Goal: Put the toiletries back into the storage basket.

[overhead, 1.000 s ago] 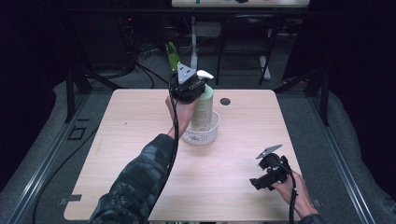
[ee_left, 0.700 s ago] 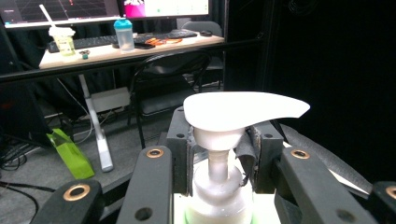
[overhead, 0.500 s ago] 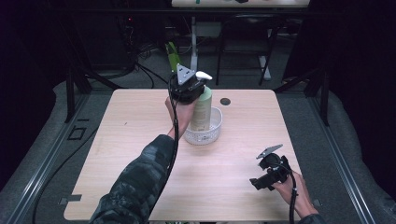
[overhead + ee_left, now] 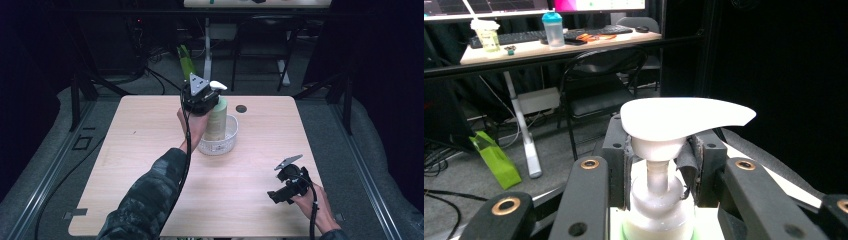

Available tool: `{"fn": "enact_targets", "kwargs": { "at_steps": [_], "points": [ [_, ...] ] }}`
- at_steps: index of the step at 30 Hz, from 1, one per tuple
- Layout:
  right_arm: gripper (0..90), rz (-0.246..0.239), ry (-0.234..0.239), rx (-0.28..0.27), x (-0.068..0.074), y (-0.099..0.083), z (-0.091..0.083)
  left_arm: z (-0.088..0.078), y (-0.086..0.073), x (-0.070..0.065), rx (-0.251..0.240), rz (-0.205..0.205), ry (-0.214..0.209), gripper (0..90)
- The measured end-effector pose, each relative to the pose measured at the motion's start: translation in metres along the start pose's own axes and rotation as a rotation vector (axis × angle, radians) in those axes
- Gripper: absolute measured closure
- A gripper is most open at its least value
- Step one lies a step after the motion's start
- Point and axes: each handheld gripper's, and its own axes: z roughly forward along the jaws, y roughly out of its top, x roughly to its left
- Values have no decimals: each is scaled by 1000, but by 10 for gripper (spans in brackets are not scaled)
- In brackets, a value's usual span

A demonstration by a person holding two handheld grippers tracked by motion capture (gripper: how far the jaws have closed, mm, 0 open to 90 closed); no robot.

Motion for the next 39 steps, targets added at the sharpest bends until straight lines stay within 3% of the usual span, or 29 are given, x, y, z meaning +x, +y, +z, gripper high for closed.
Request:
{"fn": "enact_targets", "kwargs": {
  "at_steps": [39],
  "points": [
    [15, 2, 4, -2, 0, 0, 0, 8, -20, -2, 18, 4, 12, 672]
  ]
}}
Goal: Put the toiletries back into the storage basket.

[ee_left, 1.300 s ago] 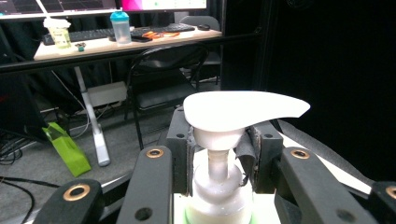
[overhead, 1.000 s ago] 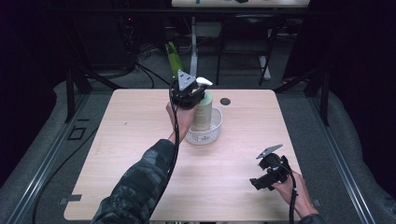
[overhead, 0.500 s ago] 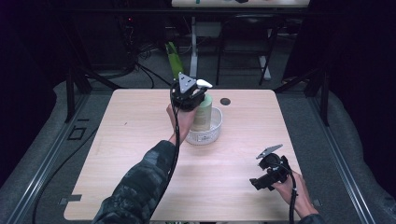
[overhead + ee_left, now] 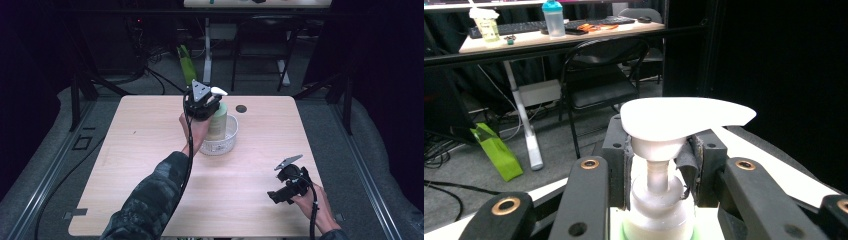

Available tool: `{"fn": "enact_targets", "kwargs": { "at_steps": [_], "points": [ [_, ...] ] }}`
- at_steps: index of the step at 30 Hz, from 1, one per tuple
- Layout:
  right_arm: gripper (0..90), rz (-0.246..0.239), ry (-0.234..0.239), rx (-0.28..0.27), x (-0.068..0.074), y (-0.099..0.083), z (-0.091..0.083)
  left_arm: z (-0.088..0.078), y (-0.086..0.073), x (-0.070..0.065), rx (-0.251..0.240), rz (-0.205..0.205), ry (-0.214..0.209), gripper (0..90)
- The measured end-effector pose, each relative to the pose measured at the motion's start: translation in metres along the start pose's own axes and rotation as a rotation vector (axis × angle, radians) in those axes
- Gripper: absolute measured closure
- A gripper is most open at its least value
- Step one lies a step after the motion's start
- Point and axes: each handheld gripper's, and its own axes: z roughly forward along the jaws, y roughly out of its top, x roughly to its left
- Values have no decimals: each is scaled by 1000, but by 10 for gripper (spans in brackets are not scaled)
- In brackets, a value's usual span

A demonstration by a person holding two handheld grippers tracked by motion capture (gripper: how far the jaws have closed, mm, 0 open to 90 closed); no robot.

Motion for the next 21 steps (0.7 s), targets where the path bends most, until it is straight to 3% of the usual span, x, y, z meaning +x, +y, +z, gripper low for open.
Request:
{"fn": "enact_targets", "kwargs": {
  "at_steps": [5, 14, 21],
  "points": [
    [15, -1, 0, -1, 0, 0, 0, -3, -1, 1, -4, -12, 7, 670],
    [15, -7, -5, 1, 1, 1, -1, -12, -3, -3, 15, 23, 4, 667],
    [15, -9, 1, -2, 2, 1, 0, -10, -1, -1, 21, 1, -10, 648]
  ]
}}
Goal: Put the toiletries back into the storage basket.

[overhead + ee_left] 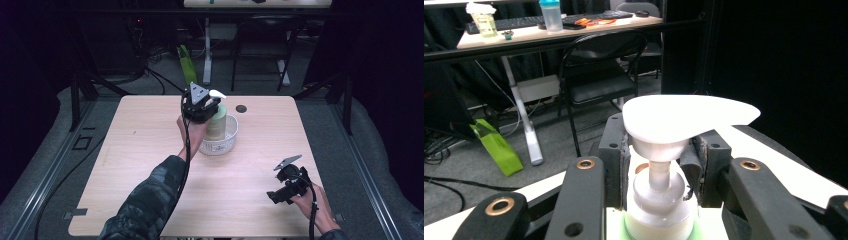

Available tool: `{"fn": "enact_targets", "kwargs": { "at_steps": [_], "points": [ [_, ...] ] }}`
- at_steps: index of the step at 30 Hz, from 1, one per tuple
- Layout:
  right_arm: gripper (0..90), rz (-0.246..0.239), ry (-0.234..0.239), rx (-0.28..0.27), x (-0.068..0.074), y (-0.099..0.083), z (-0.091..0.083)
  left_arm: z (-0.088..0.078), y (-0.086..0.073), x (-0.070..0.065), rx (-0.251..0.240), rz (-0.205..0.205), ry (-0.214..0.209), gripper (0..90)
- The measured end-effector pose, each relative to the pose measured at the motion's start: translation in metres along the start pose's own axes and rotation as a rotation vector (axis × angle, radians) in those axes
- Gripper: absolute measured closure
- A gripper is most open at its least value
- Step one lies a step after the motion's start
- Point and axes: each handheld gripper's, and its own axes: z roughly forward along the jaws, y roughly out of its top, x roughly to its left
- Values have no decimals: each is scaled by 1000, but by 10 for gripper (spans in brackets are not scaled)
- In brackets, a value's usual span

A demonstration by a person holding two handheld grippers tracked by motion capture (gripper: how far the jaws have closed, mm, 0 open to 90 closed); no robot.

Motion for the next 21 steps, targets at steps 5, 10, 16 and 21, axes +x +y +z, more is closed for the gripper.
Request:
{"fn": "enact_targets", "kwargs": {
  "at_steps": [5, 10, 16, 21],
  "points": [
    [15, 3, -1, 3, -1, -1, 0, 0, 1, 2, 17, -3, -13, 634],
    [15, 3, 1, 4, 0, 0, 0, -2, 4, 6, 48, -8, -54, 586],
    [15, 2, 2, 4, 0, 0, 0, -6, 10, 7, 81, 1, -73, 419],
    [15, 0, 1, 3, 0, 0, 0, -12, 14, 9, 106, 6, -77, 319]
  ]
}}
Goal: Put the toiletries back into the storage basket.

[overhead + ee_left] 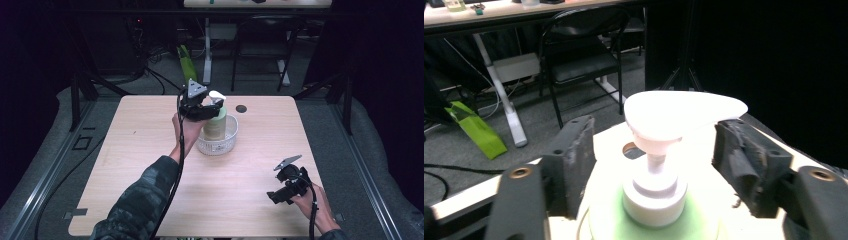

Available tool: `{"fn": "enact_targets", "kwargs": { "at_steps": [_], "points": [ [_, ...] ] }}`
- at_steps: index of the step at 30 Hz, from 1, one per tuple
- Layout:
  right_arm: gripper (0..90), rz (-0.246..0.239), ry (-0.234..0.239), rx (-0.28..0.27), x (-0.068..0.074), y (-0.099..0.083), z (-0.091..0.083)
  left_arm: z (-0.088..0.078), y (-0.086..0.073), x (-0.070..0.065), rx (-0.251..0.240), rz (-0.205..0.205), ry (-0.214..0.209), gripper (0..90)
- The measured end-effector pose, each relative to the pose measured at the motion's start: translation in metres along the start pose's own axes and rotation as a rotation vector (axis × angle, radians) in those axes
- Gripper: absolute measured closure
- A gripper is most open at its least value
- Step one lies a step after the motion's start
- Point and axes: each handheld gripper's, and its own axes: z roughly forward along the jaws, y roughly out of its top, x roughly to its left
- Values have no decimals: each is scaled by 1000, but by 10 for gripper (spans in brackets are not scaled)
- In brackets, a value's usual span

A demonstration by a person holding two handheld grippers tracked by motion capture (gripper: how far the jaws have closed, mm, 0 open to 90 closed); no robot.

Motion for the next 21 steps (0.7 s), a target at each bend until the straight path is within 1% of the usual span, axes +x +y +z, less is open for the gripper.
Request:
{"fn": "enact_targets", "kwargs": {
  "at_steps": [1, 2, 3, 4, 5, 6, 7, 9, 12, 13, 14, 15, 16, 18, 19, 20, 21],
  "points": [
    [15, 3, 0, 1, 0, 0, 0, -2, 1, 1, 8, 1, -1, 293],
    [15, 0, -3, 1, 0, 0, 0, -4, 2, 2, 16, -2, -6, 246],
    [15, 0, -3, 1, 0, 0, 0, -6, 3, 2, 46, 2, -10, 226],
    [15, 0, -3, 1, 0, 0, 0, -6, 3, 2, 46, 2, -10, 143],
    [15, 4, -1, 2, 0, 0, 0, -7, 4, 2, 70, 10, -14, 143],
    [15, 4, -1, 2, 0, 0, 0, -7, 4, 2, 70, 10, -14, 143],
    [15, -1, -4, 3, -1, 0, 0, -11, 4, 3, 91, 18, -23, 140],
    [15, 0, -4, 1, -1, 0, 0, -17, 5, 3, 104, 27, -22, 80],
    [15, 5, 0, 2, 0, 0, -1, -27, 5, 4, 109, 44, -20, 54],
    [14, 6, -2, 2, 0, 0, -1, -27, 5, 4, 109, 44, -20, 41],
    [15, 4, -1, 1, 0, 0, -1, -32, 4, 5, 129, 48, -31, 32],
    [15, 4, -1, 1, 0, 0, -1, -32, 4, 5, 129, 48, -31, 17],
    [13, 1, 0, -2, 0, 0, -1, -38, 3, 6, 157, 64, -34, 0],
    [13, 1, 0, -5, 0, -1, -1, -46, 1, 8, 177, 72, -43, 0],
    [13, 1, 0, -5, 0, -1, -1, -46, 1, 8, 177, 72, -43, 0],
    [13, 4, -1, -7, -1, -1, -2, -54, -1, 10, 186, 76, -45, 0],
    [13, 3, -1, -6, -1, -1, -1, -58, -3, 10, 186, 81, -39, 0]
  ]
}}
